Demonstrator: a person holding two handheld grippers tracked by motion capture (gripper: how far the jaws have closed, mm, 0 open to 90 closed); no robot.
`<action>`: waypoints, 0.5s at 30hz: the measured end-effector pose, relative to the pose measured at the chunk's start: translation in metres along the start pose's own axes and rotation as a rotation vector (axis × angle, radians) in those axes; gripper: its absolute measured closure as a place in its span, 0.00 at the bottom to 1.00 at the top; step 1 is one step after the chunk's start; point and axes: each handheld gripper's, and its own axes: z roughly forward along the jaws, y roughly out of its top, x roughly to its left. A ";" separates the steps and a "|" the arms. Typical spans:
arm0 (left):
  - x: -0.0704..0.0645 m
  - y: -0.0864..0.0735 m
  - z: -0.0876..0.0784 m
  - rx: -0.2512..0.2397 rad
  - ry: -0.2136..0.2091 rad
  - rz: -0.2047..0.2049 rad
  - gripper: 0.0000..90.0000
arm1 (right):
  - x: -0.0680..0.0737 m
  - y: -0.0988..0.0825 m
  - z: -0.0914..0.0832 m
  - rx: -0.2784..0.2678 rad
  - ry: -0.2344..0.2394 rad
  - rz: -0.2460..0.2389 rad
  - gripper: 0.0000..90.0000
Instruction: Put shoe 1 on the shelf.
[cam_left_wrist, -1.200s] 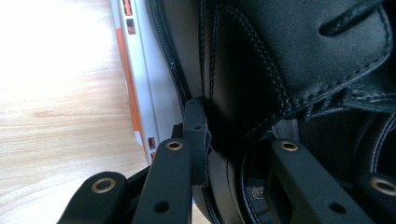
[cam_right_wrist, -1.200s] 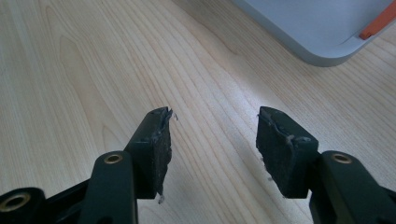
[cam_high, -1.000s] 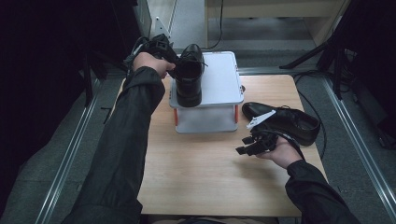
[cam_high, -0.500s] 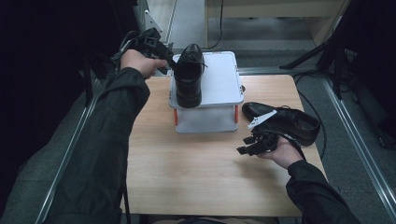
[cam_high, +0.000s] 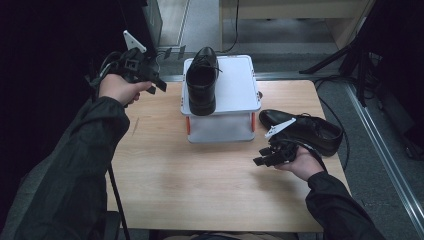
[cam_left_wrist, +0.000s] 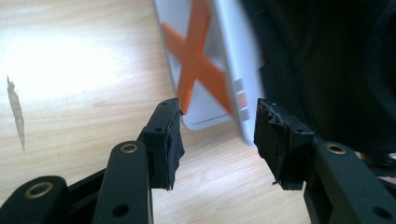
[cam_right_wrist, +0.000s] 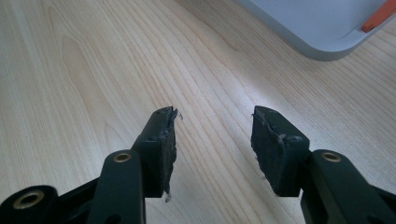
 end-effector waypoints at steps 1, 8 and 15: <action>0.005 -0.004 0.005 0.005 0.005 -0.003 0.56 | 0.000 0.000 0.000 0.000 -0.001 0.000 0.56; 0.026 -0.024 0.024 -0.011 -0.018 0.010 0.56 | 0.000 0.000 0.000 0.000 0.001 0.005 0.56; 0.046 -0.048 0.057 -0.004 -0.037 0.000 0.56 | 0.000 0.000 0.000 0.003 -0.007 -0.002 0.56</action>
